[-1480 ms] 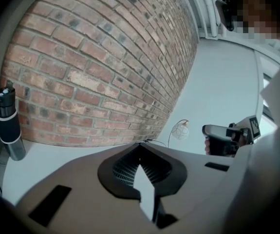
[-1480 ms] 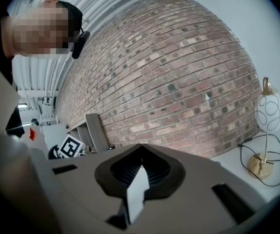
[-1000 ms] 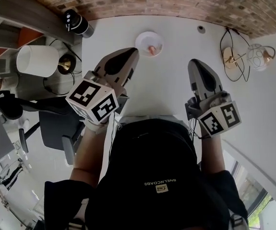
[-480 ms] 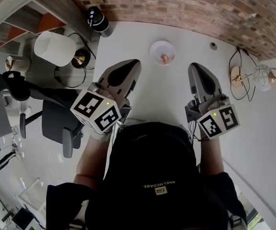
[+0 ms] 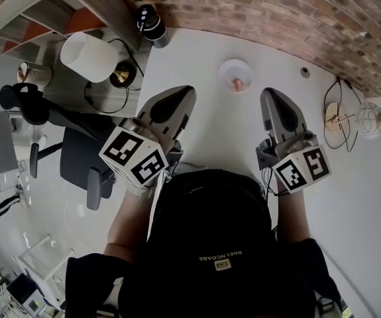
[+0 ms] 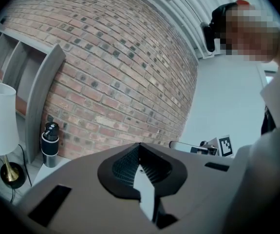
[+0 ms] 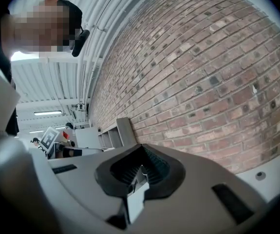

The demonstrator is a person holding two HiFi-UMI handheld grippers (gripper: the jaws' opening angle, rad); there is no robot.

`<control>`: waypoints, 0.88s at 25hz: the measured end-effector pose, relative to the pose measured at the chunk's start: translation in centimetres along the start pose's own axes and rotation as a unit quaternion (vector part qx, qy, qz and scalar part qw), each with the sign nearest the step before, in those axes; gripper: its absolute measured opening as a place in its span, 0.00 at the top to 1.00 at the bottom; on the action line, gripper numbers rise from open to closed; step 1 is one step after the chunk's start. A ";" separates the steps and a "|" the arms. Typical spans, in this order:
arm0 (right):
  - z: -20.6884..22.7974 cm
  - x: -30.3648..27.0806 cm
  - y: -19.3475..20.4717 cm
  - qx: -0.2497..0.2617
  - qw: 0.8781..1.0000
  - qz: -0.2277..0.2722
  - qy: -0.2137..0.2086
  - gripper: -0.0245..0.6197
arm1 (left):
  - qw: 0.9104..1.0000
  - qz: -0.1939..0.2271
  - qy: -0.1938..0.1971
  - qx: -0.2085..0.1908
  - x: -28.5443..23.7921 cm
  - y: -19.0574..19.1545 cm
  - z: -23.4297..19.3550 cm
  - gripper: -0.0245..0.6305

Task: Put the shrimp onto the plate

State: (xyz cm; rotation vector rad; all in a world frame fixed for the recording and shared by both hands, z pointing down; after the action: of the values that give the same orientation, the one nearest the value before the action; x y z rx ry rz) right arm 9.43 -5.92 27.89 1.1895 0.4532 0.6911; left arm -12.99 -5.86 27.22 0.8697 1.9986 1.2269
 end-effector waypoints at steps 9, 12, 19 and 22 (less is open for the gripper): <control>-1.0 -0.2 0.4 0.026 0.999 -0.017 -0.015 0.96 | 1.000 0.002 -0.018 0.008 0.5 0.4 -0.5 0.96; -1.0 0.0 0.5 0.028 0.999 -0.018 -0.013 0.96 | 1.000 0.002 -0.022 0.007 0.6 0.5 -0.5 0.96; -0.5 0.4 0.2 0.017 1.000 -0.008 -0.002 0.96 | 0.999 0.015 -0.013 0.032 0.6 0.3 -0.6 0.96; -0.5 0.5 0.2 0.014 1.000 -0.006 0.001 0.96 | 0.998 0.021 -0.001 0.061 0.6 0.3 -0.8 0.96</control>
State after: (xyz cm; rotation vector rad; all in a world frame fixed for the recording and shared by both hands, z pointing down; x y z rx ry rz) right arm 9.46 -5.18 27.91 1.2117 0.4738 0.6770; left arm -13.91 -5.64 27.67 0.9746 2.0816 1.1360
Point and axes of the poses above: the fingertips, and each gripper's own axes: x backward along the fingers, z to its right, y out of its underside, the point moved 6 cm from there along x, backward along the fingers, and after that the axes turned 8 degrees about -y, right-handed, at the moved point
